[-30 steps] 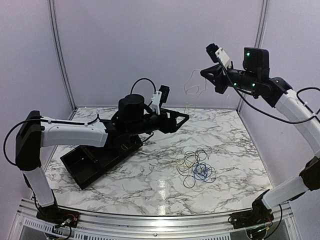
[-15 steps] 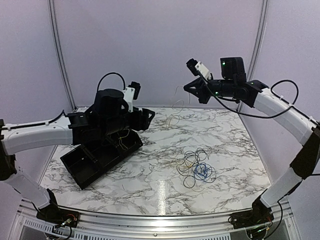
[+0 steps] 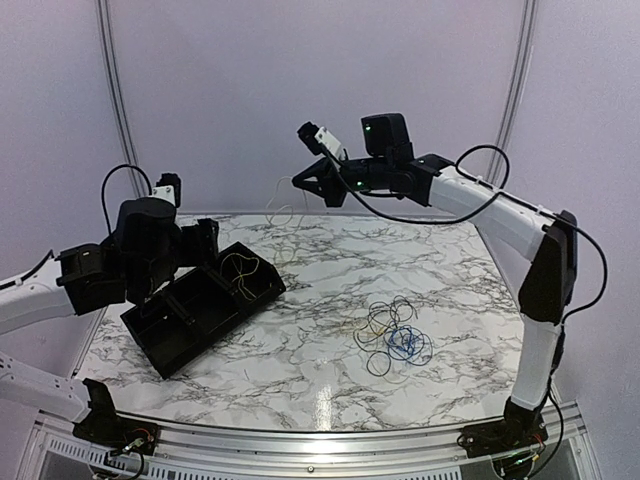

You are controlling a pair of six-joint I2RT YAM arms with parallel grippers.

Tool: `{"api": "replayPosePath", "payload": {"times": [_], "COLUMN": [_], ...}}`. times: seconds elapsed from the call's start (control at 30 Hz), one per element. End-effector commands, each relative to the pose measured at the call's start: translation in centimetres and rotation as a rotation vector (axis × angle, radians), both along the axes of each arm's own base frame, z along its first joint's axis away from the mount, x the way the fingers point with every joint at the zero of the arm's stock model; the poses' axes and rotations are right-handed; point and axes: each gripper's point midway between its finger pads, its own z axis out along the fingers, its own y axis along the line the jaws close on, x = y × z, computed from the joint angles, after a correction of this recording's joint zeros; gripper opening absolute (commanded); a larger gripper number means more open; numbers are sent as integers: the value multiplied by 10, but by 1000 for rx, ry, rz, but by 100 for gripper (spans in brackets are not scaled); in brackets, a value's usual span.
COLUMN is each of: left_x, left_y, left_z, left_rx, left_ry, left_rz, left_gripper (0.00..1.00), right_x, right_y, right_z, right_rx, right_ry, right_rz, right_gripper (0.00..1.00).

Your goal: Untangle the cables

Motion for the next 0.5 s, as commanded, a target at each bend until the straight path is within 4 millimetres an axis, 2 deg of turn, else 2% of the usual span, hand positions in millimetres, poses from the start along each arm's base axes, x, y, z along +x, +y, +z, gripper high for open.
{"api": "replayPosePath", "payload": {"times": [0.0, 0.17, 0.23, 0.33, 0.47], "left_x": [-11, -19, -20, -21, -21], "left_y": [42, 63, 66, 67, 65], "left_z": [5, 9, 11, 12, 10], "left_rx": [0, -14, -17, -23, -39], "left_ry": [-24, -49, -53, -51, -40], "left_rz": [138, 189, 197, 200, 198], "left_gripper": [83, 83, 84, 84, 84], "right_x": [-6, -9, -5, 8, 23], "right_y": [42, 81, 91, 100, 108], "right_z": [20, 12, -1, -32, -85], "right_rx": [97, 145, 144, 117, 54], "right_ry": [-7, 28, 47, 86, 136], "right_rz": [81, 149, 151, 123, 91], "right_gripper": [0, 0, 0, 0, 0]}}
